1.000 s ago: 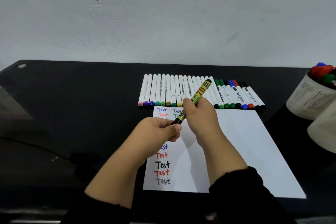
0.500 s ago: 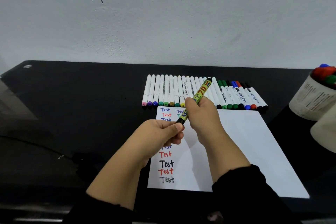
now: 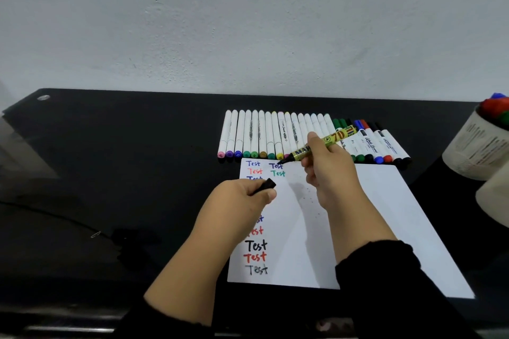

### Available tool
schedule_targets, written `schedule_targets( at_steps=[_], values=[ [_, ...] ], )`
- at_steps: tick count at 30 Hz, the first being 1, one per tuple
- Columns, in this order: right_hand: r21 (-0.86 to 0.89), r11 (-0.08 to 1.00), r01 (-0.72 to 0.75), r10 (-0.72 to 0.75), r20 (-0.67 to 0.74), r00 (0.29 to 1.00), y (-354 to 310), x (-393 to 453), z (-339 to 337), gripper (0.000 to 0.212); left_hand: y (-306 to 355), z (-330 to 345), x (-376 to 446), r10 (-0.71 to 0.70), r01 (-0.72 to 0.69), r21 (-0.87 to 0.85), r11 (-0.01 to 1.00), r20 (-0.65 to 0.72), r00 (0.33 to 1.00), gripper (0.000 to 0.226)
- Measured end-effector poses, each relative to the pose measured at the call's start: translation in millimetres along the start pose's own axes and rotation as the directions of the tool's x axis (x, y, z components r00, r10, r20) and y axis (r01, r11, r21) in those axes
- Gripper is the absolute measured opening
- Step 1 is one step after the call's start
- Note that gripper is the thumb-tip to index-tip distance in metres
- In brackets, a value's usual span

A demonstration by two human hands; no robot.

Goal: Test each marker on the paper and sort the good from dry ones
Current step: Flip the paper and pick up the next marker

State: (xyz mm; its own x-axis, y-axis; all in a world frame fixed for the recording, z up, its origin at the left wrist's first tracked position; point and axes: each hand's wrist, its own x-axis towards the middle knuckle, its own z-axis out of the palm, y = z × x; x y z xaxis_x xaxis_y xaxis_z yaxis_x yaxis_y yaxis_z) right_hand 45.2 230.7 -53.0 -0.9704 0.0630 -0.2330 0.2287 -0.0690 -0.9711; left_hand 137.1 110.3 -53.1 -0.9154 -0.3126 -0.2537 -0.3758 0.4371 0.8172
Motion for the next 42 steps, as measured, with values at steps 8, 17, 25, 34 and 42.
schedule_targets(
  at_steps=[8, 17, 25, 34, 42],
  values=[
    [-0.154, 0.976, 0.155, -0.146, 0.067, 0.987, 12.6, 8.5, -7.5, 0.026, -5.3, -7.6, 15.4, -0.007, 0.010, 0.030, 1.000, -0.090, 0.996, 0.038],
    [-0.310, 0.918, 0.248, -0.238, 0.070, 0.969, 29.7, 16.8, 0.6, 0.031, -9.5, -11.1, 24.3, 0.033, -0.027, 0.059, 0.998, -0.096, 0.995, 0.035],
    [-0.346, 0.898, 0.272, -0.242, 0.127, 0.962, 40.9, 22.2, 3.9, 0.028, -10.5, -13.8, 29.5, 0.019, -0.007, 0.092, 0.996, -0.123, 0.992, 0.040],
    [-0.390, 0.866, 0.312, -0.279, 0.140, 0.950, 40.0, 19.1, 5.5, 0.036, -9.8, -10.3, 29.6, 0.017, -0.006, 0.115, 0.993, -0.096, 0.995, 0.041],
    [-0.392, 0.870, 0.300, -0.257, 0.159, 0.953, 39.7, 18.3, 4.1, 0.038, -9.8, -8.5, 31.2, 0.011, -0.003, 0.089, 0.996, -0.084, 0.996, 0.040]
  ],
)
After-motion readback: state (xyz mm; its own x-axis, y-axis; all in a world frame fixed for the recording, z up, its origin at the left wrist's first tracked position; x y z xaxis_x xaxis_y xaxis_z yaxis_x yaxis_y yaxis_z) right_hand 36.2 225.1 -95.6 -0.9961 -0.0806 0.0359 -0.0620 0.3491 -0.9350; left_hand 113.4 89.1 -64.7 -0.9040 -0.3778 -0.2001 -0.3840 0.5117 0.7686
